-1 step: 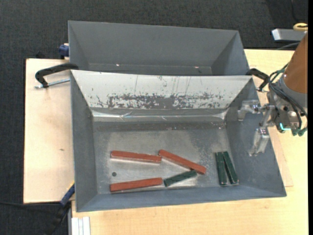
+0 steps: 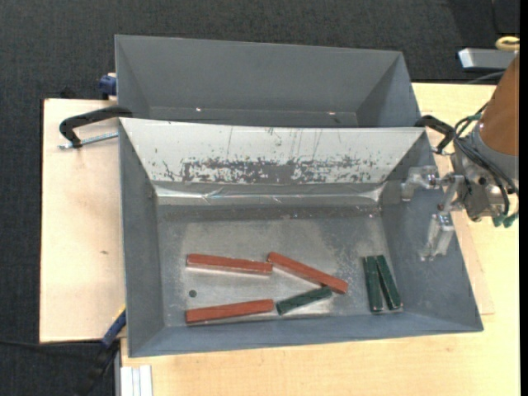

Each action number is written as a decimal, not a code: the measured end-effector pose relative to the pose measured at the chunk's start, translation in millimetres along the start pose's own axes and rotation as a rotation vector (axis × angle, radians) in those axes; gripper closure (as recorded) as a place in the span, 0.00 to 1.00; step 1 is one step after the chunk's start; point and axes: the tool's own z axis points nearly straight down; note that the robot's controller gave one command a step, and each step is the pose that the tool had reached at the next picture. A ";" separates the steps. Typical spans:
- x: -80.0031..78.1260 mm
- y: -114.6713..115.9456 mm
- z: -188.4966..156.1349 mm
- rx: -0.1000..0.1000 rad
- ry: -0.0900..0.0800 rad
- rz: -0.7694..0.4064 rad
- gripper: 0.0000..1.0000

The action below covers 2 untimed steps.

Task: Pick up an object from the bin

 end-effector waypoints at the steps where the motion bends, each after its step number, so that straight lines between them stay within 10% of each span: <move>1: 0.1 10.0 27.7 0.003 -0.007 -0.130 0.00; 2: 27.5 44.0 76.6 -0.002 0.003 -0.289 0.00</move>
Offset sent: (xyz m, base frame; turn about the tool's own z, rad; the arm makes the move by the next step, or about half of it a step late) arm -0.0276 0.0429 -0.0764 -0.2889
